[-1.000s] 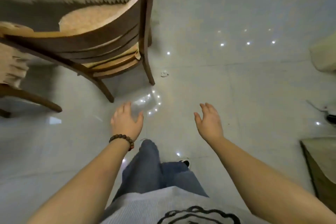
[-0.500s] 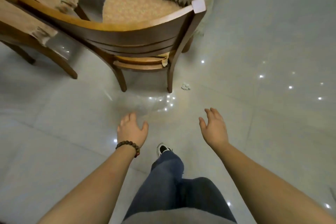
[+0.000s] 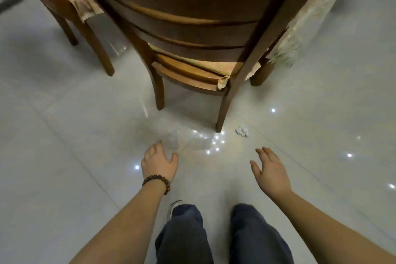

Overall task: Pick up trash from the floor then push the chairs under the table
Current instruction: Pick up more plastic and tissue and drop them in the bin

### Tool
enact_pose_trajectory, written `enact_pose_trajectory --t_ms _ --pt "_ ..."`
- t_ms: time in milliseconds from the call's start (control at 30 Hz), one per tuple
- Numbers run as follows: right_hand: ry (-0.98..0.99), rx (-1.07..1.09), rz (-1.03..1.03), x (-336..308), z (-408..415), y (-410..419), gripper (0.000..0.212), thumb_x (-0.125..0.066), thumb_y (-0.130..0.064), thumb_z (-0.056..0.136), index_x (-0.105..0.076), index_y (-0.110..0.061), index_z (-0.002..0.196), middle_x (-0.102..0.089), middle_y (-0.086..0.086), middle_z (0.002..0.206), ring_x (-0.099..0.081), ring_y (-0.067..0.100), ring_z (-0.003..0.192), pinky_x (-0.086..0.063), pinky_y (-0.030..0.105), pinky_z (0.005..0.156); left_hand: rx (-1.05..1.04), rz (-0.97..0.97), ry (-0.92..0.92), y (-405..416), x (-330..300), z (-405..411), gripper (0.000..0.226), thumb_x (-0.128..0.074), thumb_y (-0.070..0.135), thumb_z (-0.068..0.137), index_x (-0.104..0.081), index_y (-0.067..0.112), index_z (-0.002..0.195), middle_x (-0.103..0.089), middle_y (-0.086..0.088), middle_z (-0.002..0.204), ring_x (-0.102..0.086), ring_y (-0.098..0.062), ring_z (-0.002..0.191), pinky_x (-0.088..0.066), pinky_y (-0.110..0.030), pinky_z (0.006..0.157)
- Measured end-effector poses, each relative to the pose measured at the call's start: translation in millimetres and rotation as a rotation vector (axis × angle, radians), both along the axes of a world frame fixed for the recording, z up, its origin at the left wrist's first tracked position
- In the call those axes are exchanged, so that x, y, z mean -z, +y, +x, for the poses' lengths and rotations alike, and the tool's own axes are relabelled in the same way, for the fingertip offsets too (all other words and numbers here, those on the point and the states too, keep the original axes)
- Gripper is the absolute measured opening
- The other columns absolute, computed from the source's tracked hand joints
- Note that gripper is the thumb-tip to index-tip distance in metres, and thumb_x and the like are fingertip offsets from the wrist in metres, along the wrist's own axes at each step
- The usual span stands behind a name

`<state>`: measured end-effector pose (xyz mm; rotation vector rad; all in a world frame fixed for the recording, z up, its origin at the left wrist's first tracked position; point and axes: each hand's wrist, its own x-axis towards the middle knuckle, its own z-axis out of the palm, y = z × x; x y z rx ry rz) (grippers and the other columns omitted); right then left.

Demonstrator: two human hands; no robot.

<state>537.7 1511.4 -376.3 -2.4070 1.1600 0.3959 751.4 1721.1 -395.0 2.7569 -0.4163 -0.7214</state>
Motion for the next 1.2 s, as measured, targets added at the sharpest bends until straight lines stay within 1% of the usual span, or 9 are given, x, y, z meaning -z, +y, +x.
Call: enact_pose_trajectory --t_ms 267,400,533,633,733,867,967,1100,1200 --pt "-0.042 -0.135 -0.083 220.0 22.7 -78.7 0.049 -0.051 -0.032 0.094 -0.045 -0.008 0.136 -0.041 0.016 0.145 -0.035 0.032 0.136 -0.028 0.042 0.111 -0.093 0.081 -0.023 -24.3 229.1 41.1 0.079 -0.047 0.057 0.088 -0.016 0.018 0.149 -0.018 -0.012 0.155 -0.018 -0.028 0.142 -0.025 -0.042 0.113" --pt "-0.099 -0.192 -0.135 291.4 38.1 -111.0 0.047 -0.057 -0.028 0.091 -0.05 -0.005 0.131 -0.045 0.02 0.142 -0.038 0.035 0.133 -0.031 0.045 0.109 -0.14 0.05 -0.08 -26.0 306.8 63.8 0.089 -0.051 0.06 0.085 -0.004 0.024 0.15 -0.003 -0.013 0.158 -0.007 -0.029 0.144 -0.022 -0.042 0.115" --pt "-0.157 -0.235 -0.184 338.0 46.6 -142.9 0.047 -0.058 -0.027 0.09 -0.05 -0.007 0.132 -0.045 0.019 0.142 -0.037 0.034 0.134 -0.029 0.043 0.11 -0.07 0.18 -0.061 -38.2 368.7 89.3 0.096 -0.049 0.067 0.082 0.016 0.036 0.146 0.012 -0.012 0.157 0.002 -0.034 0.144 -0.019 -0.046 0.115" --pt "-0.177 -0.236 -0.205 364.6 45.1 -158.2 0.045 -0.058 -0.025 0.091 -0.051 -0.007 0.131 -0.045 0.019 0.141 -0.038 0.035 0.134 -0.03 0.043 0.109 -0.041 0.197 0.049 -48.5 402.2 101.8 0.092 -0.058 0.056 0.081 0.001 0.036 0.149 -0.018 -0.015 0.154 -0.024 -0.035 0.138 -0.033 -0.046 0.106" --pt "-0.18 -0.243 -0.219 386.7 39.6 -170.7 0.044 -0.056 -0.029 0.092 -0.052 -0.007 0.13 -0.045 0.022 0.14 -0.04 0.037 0.132 -0.032 0.044 0.108 0.081 0.213 -0.096 -59.6 416.4 92.3 0.061 -0.056 0.035 0.085 -0.033 0.026 0.141 -0.054 -0.015 0.12 -0.053 -0.036 0.108 -0.046 -0.041 0.086" --pt "-0.103 -0.238 -0.176 403.2 46.8 -186.0 0.053 -0.056 -0.032 0.091 -0.042 -0.012 0.138 -0.035 0.019 0.148 -0.03 0.034 0.137 -0.024 0.041 0.112 0.209 0.033 -0.205 -84.5 413.9 70.7 0.043 -0.064 0.027 0.084 -0.054 0.017 0.125 -0.062 -0.016 0.103 -0.058 -0.036 0.094 -0.045 -0.041 0.079" --pt "-0.109 -0.232 -0.157 410.2 62.9 -189.3 0.061 -0.058 -0.039 0.088 -0.038 -0.016 0.141 -0.032 0.016 0.149 -0.031 0.034 0.136 -0.028 0.042 0.109 0.277 -0.111 -0.233 -107.7 401.3 56.7 0.043 -0.068 0.018 0.08 -0.057 0.012 0.121 -0.063 -0.017 0.1 -0.059 -0.037 0.092 -0.044 -0.042 0.077" --pt "0.053 -0.243 -0.149 422.7 77.2 -185.8 0.072 -0.057 -0.049 0.086 -0.027 -0.022 0.145 -0.033 0.011 0.146 -0.034 0.031 0.128 -0.036 0.04 0.1 0.348 -0.169 -0.266 -121.5 388.8 41.4 0.043 -0.067 0.017 0.079 -0.057 0.015 0.121 -0.064 -0.012 0.099 -0.06 -0.034 0.089 -0.041 -0.04 0.077" --pt "0.099 -0.205 -0.115 431.9 74.9 -181.1 0.055 -0.056 -0.037 0.089 -0.036 -0.017 0.136 -0.042 0.013 0.129 -0.041 0.031 0.113 -0.04 0.038 0.085 0.346 -0.166 -0.252 -116.7 388.1 37.1 0.045 -0.068 0.018 0.079 -0.056 0.016 0.122 -0.064 -0.011 0.101 -0.061 -0.033 0.09 -0.041 -0.038 0.077"
